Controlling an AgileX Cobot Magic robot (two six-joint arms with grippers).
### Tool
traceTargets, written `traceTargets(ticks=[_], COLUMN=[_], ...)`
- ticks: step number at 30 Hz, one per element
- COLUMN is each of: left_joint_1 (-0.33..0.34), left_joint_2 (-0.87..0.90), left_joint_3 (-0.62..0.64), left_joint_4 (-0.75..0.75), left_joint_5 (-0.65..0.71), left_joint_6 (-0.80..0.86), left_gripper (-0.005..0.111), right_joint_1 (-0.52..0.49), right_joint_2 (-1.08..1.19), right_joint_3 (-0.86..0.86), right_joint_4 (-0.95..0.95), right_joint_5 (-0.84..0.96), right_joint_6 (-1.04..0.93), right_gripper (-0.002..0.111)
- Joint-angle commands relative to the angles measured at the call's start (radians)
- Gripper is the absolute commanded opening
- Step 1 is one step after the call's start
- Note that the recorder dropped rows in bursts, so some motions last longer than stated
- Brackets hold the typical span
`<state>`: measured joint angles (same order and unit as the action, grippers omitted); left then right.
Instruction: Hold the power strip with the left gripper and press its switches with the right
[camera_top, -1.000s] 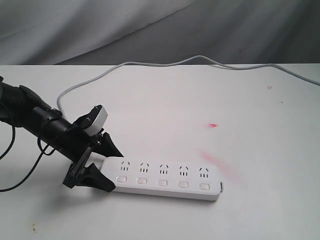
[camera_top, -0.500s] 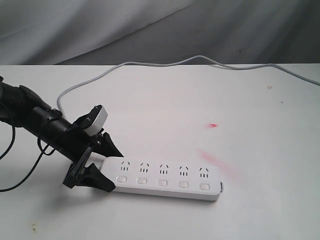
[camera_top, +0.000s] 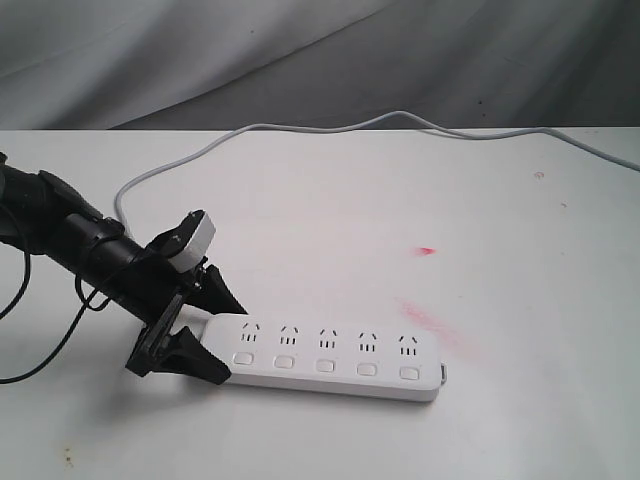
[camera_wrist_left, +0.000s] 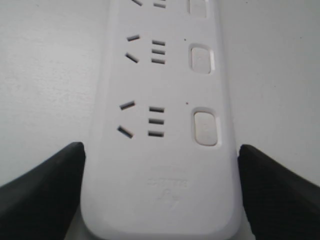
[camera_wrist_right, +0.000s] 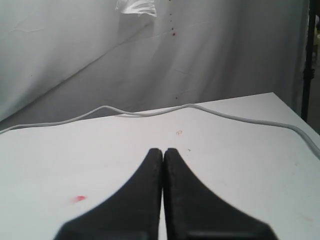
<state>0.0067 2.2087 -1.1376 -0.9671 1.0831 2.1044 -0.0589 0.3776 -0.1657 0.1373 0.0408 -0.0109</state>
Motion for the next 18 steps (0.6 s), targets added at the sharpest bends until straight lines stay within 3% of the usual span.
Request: traceTargets(ticks=[1, 18], left_joint_1=[0.0, 0.0], left_joint_2=[0.051, 0.051], left_joint_3=[0.021, 0.021], left_joint_4=[0.169, 0.169], left_joint_5=[-0.187, -0.189], left_joint_6=[-0.03, -0.028], left_gripper=[0.058, 0.058], right_joint_1=[-0.003, -0.003], right_joint_2=[-0.114, -0.378], right_joint_3=[0.071, 0.166], right_joint_4=[0.002, -0.043], right_joint_5=[-0.026, 0.239], right_joint_6=[-0.005, -0.011], right_gripper=[0.0, 0.0])
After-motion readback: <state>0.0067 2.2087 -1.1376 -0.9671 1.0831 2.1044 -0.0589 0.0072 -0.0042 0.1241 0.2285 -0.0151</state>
